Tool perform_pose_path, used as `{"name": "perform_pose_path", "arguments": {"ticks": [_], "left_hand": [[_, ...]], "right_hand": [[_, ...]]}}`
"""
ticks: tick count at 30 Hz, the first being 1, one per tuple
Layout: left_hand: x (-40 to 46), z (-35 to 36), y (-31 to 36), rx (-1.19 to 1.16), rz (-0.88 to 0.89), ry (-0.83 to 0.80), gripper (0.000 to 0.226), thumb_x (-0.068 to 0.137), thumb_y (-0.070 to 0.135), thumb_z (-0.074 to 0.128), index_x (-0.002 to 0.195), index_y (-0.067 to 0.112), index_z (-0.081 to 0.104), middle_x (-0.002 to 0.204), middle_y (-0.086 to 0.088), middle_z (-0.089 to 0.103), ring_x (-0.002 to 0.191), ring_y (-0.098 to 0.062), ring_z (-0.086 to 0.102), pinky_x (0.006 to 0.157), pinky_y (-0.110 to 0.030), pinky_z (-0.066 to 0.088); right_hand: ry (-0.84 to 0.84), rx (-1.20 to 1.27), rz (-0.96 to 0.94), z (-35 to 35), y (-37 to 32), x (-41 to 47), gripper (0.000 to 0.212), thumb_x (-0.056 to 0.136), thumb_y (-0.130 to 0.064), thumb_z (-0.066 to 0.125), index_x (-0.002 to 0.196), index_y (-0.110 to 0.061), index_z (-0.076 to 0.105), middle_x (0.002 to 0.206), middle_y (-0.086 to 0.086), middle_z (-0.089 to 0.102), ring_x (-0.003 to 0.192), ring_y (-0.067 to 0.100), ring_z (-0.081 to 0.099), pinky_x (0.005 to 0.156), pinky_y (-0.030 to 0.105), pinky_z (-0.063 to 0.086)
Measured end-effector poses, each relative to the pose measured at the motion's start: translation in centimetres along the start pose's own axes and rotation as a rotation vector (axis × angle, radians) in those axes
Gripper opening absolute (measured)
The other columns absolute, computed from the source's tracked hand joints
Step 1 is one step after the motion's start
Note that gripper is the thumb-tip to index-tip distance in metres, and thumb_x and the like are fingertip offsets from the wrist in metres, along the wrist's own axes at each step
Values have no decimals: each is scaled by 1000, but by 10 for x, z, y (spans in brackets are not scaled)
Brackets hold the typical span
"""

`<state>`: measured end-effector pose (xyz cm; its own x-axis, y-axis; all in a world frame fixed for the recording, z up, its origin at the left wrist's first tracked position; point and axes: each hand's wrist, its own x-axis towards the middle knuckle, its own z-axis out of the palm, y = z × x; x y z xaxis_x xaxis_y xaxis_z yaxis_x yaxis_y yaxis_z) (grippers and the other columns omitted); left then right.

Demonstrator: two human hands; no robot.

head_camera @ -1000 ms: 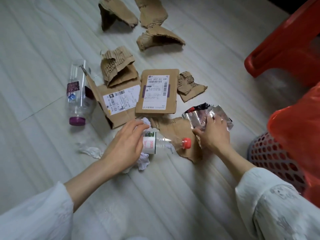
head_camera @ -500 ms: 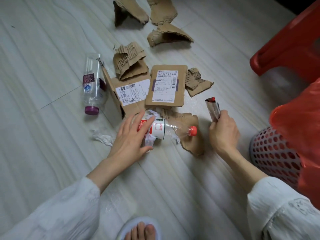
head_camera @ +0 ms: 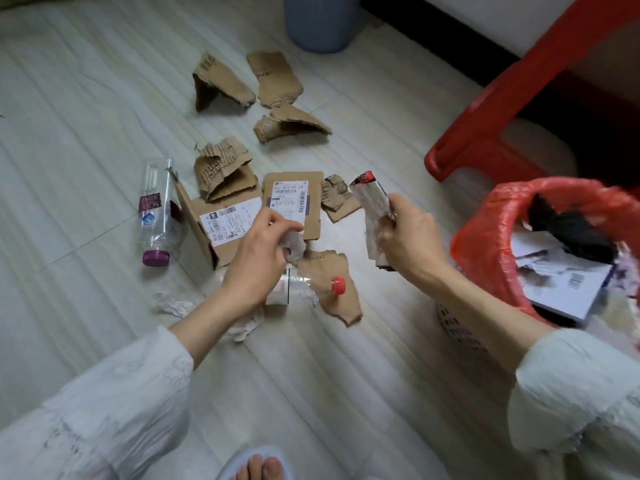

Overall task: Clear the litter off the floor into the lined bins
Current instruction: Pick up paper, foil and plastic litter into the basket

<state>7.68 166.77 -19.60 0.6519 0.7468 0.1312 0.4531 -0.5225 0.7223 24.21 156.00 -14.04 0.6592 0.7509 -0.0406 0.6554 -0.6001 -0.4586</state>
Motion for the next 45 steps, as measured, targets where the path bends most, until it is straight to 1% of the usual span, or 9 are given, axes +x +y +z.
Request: {"name": "perform_pose_path", "arguments": {"ticks": [3, 7, 13, 15, 18, 24, 31, 38, 45], "left_hand": [[19, -6, 55, -197, 14, 18, 44, 80, -15, 39, 98, 11, 69, 99, -3, 49, 91, -23, 56, 82, -43, 53], [35, -5, 144, -279, 58, 49, 45, 81, -12, 35, 92, 14, 69, 102, -1, 57, 94, -9, 52, 85, -10, 40], [68, 42, 264, -850, -296, 35, 41, 77, -9, 25, 76, 18, 55, 65, -5, 53, 53, -15, 49, 50, -24, 40], [66, 69, 287, -858, -328, 0, 30, 85, -1, 28, 88, 15, 53, 97, -12, 54, 79, -19, 53, 77, -33, 50], [45, 122, 288, -681, -171, -202, 23, 84, 19, 38, 105, 17, 48, 112, -2, 34, 107, -17, 39, 106, -32, 31], [12, 170, 237, 398, 675, -414, 54, 77, 32, 21, 109, 6, 55, 113, -15, 51, 105, -34, 49, 89, -43, 37], [17, 174, 244, 751, 660, -698, 59, 93, 37, 9, 130, 3, 41, 140, -20, 41, 132, -30, 35, 106, -42, 26], [19, 176, 241, 636, 746, -420, 24, 87, 15, 45, 94, 17, 68, 107, 2, 68, 108, -25, 46, 85, -36, 18], [14, 178, 249, 669, 624, -493, 19, 86, -2, 45, 94, 3, 62, 104, -12, 57, 100, -32, 54, 62, -35, 29]], "right_hand": [[124, 140, 7, -57, 3, -7, 21, 82, -9, 43, 90, -11, 62, 84, 20, 64, 81, 39, 55, 64, 40, 40], [297, 328, 59, -126, 36, -22, 34, 83, -4, 43, 100, -20, 69, 73, 4, 65, 66, 22, 55, 62, 35, 39], [482, 173, 232, -175, 125, -61, 59, 87, -3, 41, 139, -32, 41, 118, 10, 60, 110, 30, 54, 93, 39, 40], [537, 35, 282, -168, 146, -70, 62, 82, -3, 35, 140, -24, 41, 116, 13, 56, 108, 34, 49, 93, 37, 36], [602, -140, 329, -145, 177, -71, 61, 75, -10, 40, 133, -21, 52, 122, 14, 54, 108, 36, 46, 96, 41, 35], [234, -162, 372, -107, 223, -60, 51, 85, -3, 42, 131, -25, 48, 125, 13, 57, 113, 34, 53, 89, 40, 46], [-160, -32, 450, -108, 239, -45, 35, 97, -4, 22, 128, 5, 36, 138, 26, 37, 127, 38, 38, 105, 44, 32], [89, -34, 408, -105, 247, -51, 22, 92, -20, 49, 96, -18, 71, 101, 14, 66, 100, 32, 58, 77, 33, 42], [117, -304, 546, -104, 237, -48, 25, 92, -21, 52, 109, -19, 69, 117, 9, 61, 108, 31, 57, 83, 34, 45]]}}
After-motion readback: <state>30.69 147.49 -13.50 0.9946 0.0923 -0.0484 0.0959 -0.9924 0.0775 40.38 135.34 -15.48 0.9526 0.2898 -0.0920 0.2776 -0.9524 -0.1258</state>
